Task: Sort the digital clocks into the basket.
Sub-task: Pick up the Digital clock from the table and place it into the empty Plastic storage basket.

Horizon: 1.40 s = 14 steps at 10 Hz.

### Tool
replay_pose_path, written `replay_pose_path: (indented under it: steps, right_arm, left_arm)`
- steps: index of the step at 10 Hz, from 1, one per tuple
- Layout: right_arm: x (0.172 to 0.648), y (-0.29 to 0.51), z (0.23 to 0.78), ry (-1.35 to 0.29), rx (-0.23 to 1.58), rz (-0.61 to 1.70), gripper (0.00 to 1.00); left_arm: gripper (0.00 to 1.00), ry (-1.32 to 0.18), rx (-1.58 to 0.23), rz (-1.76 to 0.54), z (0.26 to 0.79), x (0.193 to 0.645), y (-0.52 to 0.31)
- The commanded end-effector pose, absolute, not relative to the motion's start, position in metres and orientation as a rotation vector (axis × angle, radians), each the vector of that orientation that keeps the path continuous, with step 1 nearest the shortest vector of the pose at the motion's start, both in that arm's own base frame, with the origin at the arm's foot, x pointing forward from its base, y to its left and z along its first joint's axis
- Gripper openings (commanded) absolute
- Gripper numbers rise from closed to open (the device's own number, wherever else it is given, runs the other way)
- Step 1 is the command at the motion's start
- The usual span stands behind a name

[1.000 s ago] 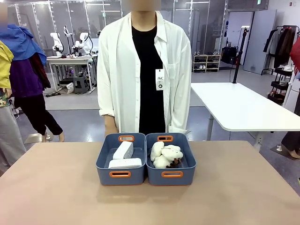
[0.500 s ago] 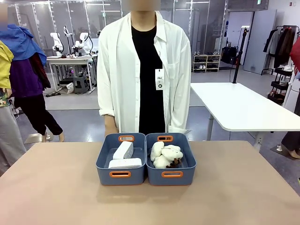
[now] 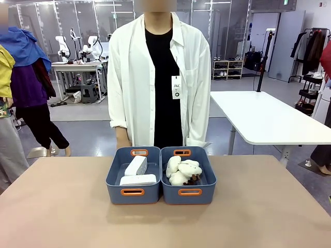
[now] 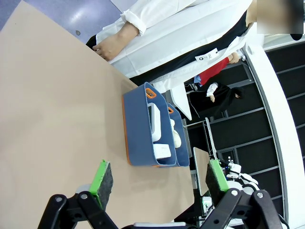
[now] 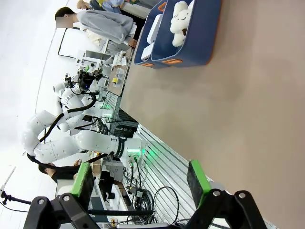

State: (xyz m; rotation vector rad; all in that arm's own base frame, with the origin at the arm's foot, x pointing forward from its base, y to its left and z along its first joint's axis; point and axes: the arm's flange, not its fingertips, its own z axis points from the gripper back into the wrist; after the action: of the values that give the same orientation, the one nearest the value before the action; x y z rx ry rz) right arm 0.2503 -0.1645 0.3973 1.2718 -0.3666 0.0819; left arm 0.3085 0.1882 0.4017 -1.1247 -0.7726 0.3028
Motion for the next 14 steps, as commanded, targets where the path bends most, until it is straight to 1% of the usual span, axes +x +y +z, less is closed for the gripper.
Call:
replay_pose_path:
  steps: [1, 14]
  right_arm:
    - [0.2501, -0.163, 0.3984, -0.354, 1.265, 0.084, 1.0]
    - [0.2501, -0.163, 0.3984, -0.354, 1.265, 0.084, 1.0]
  left_arm:
    - [1.0, -0.765, -1.141, 0.309, 0.4061, 0.3061, 0.1894]
    - [1.0, -0.765, -1.141, 0.309, 0.4061, 0.3061, 0.1894]
